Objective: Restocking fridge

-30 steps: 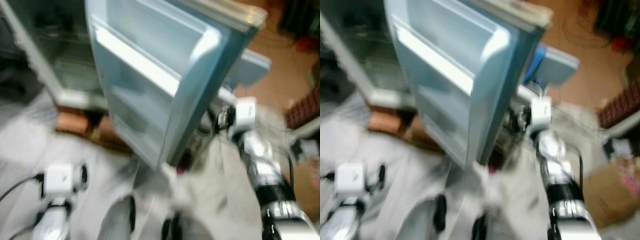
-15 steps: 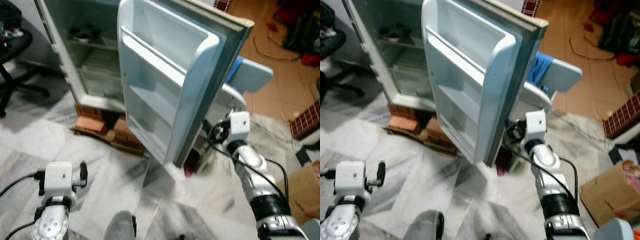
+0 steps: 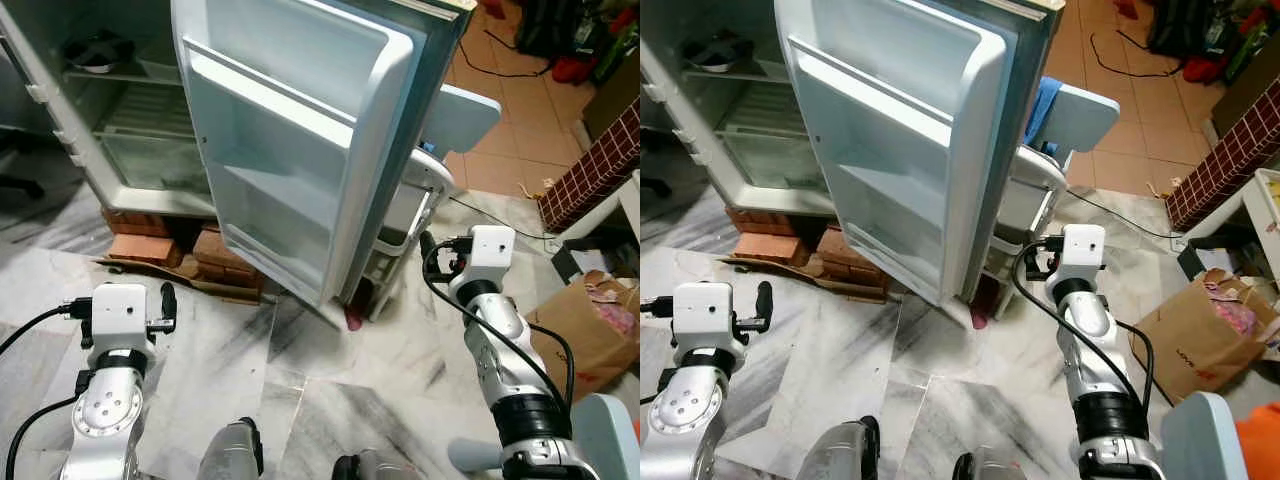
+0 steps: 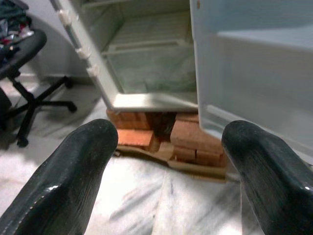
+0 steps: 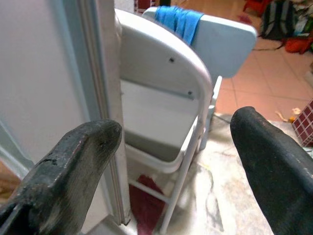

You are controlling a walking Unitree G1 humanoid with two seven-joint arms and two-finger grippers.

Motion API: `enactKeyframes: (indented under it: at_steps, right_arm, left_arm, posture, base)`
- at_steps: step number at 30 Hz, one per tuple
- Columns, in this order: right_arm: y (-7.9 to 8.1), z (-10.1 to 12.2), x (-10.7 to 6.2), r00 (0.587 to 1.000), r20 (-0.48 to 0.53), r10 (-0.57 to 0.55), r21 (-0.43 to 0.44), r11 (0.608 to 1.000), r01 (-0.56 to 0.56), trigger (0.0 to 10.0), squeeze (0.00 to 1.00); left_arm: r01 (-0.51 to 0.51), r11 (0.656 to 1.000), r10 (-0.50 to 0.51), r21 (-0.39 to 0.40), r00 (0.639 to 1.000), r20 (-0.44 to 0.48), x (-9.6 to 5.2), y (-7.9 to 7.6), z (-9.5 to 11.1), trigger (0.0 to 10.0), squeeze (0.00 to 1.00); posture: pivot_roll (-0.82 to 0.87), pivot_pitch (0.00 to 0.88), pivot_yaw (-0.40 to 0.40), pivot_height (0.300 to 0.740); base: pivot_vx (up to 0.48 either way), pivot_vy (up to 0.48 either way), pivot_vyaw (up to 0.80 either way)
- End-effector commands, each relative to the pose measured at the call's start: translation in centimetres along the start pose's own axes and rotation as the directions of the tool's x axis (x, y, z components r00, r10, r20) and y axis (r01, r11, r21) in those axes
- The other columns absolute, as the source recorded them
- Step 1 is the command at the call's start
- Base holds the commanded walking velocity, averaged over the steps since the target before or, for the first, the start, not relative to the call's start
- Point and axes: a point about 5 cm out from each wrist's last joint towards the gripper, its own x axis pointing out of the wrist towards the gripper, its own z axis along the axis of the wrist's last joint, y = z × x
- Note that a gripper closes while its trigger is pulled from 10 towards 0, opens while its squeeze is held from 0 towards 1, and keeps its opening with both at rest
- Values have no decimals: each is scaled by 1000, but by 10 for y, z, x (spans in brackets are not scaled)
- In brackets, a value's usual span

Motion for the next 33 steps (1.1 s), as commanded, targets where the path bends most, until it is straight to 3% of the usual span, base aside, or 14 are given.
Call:
enactKeyframes:
  at_steps: [1, 7, 10, 14, 21, 27, 33]
  right_arm:
    - [-2, -1, 1, 1000, -3, -14, 14, 1000, 14, 10000, 0]
    - [-2, 4, 1, 998, 37, -50, 30, 998, 49, 10000, 0]
    - [-8, 13, -3, 990, 103, -96, 91, 992, 86, 10000, 0]
    - [-4, 12, -21, 988, 135, -76, 149, 987, 56, 10000, 0]
    - [11, -9, -55, 993, 111, -28, 130, 991, 13, 10000, 0]
    - [11, -9, -59, 993, 111, -37, 142, 990, 21, 10000, 0]
    - [11, -5, -57, 992, 124, -28, 130, 991, 12, 10000, 0]
  left_arm:
    - [-4, 1000, 4, 8, 1000, -12, 0, -1, -3, 10000, 0]
    - [8, 1000, -8, 4, 1000, 5, 2, -1, 0, 10000, 0]
    - [58, 998, -59, 21, 998, 34, 0, -7, 4, 10000, 0]
    - [174, 981, -183, 84, 977, 108, -1, -24, 14, 10000, 0]
    - [319, 940, -335, 120, 929, 156, 7, -47, 21, 10000, 0]
    - [340, 932, -359, 126, 915, 187, 13, -51, 26, 10000, 0]
    - [327, 940, -339, 98, 924, 176, 14, -47, 22, 10000, 0]
  posture:
    - [159, 112, -75, 740]
    - [164, 108, -73, 740]
    - [165, 102, -70, 740]
    - [151, 92, -51, 740]
    - [106, 58, -14, 740]
    - [88, 46, -2, 740]
    - [97, 44, -11, 740]
  base:
    - [0, 0, 0]
    - [0, 0, 0]
    - [0, 0, 0]
    - [0, 0, 0]
    - [0, 0, 0]
    - [102, 0, 0]
    - [326, 0, 208]
